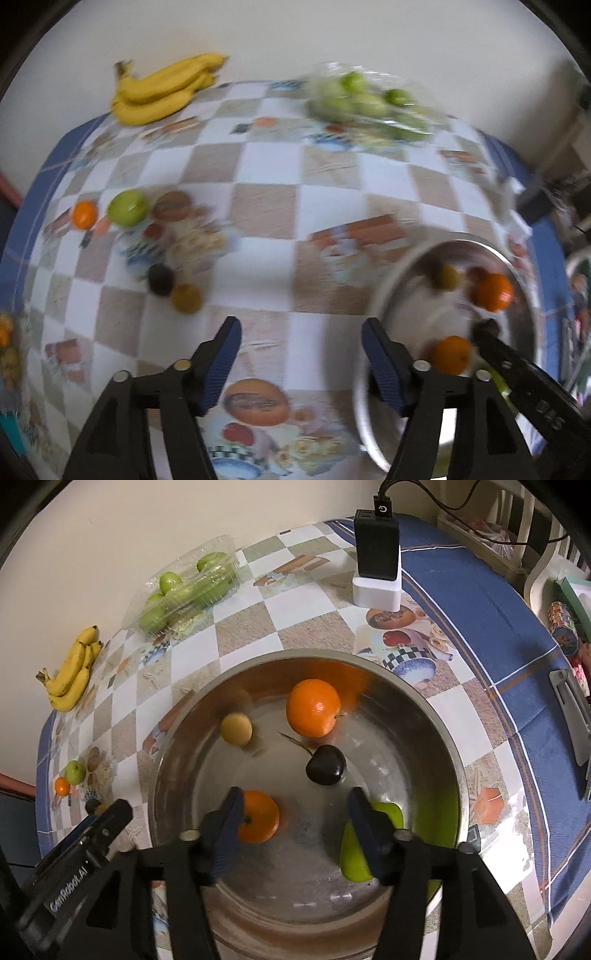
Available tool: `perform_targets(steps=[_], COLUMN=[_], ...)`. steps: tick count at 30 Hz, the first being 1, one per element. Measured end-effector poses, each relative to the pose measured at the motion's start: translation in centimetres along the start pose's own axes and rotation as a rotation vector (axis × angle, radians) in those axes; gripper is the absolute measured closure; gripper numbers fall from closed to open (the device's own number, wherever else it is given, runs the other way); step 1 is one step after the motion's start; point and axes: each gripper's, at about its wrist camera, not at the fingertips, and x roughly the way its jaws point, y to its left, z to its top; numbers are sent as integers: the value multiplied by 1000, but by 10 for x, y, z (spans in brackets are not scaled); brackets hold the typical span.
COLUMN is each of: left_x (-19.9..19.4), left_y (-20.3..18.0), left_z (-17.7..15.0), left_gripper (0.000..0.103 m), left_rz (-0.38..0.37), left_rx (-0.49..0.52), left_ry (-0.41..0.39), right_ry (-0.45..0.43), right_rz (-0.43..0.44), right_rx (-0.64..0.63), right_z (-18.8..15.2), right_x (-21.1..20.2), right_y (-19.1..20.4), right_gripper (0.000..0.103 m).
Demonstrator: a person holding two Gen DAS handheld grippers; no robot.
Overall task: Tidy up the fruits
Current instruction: 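Move both grippers from the bowl back toward the remaining loose fruit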
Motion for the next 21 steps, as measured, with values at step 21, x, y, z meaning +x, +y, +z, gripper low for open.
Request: perform_targets(steps=[21], left_x=[4], left_y=[37], left_z=[0], left_gripper=[0], left_rz=[135], left_rx=[-32], left_ry=[-1], right_ry=[-53], right_rz=[-33], right_rx=[-125], right_z=[-2], right_x=[-4], right_y=[24], right_gripper=[3])
